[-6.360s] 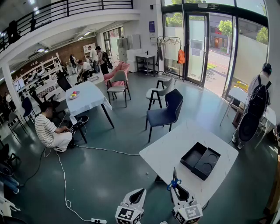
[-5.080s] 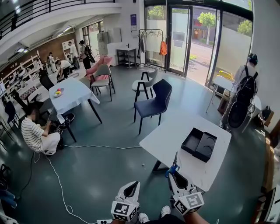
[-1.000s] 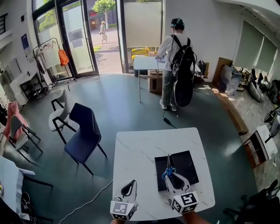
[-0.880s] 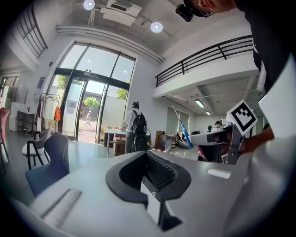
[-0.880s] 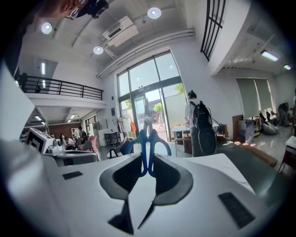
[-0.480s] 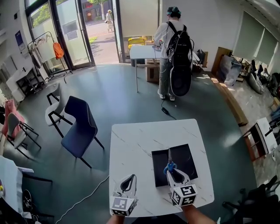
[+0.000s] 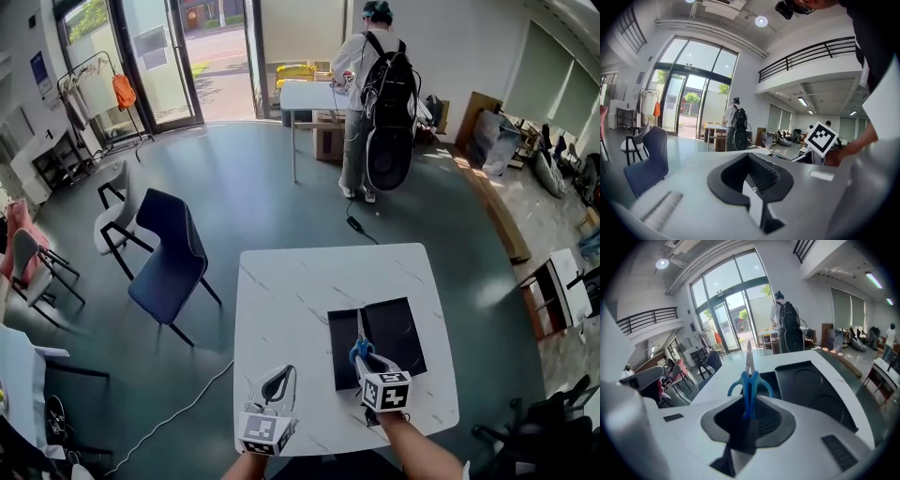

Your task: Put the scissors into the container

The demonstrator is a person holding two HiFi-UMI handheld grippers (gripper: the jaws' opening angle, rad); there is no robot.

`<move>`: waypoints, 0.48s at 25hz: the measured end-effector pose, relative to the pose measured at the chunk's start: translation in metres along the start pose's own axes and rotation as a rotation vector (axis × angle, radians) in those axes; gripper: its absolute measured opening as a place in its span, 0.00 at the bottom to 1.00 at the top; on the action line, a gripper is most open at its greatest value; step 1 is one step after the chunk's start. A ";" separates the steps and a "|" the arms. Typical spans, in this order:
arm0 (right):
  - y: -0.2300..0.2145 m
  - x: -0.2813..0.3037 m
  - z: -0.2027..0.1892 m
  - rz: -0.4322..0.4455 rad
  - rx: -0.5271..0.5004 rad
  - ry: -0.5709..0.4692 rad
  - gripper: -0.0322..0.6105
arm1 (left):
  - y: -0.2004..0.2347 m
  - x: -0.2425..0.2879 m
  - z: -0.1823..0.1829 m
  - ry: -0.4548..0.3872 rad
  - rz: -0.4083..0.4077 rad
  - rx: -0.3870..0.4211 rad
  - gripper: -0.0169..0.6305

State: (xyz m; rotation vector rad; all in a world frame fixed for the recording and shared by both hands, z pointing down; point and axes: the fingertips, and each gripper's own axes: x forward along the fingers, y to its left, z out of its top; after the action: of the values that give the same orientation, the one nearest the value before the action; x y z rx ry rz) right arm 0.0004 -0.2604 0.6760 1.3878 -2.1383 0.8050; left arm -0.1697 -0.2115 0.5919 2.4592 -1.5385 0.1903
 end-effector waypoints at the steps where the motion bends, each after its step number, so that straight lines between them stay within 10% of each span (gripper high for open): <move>1: -0.001 0.006 -0.004 -0.002 0.017 0.027 0.17 | 0.001 -0.001 -0.002 0.004 0.002 -0.001 0.04; 12: -0.014 0.064 -0.046 -0.027 0.183 0.317 0.17 | 0.015 -0.005 -0.017 0.019 0.013 -0.039 0.04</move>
State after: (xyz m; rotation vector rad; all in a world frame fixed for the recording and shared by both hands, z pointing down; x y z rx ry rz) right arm -0.0083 -0.2746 0.7545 1.2740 -1.8364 1.1507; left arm -0.1851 -0.2091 0.6087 2.4113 -1.5367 0.1841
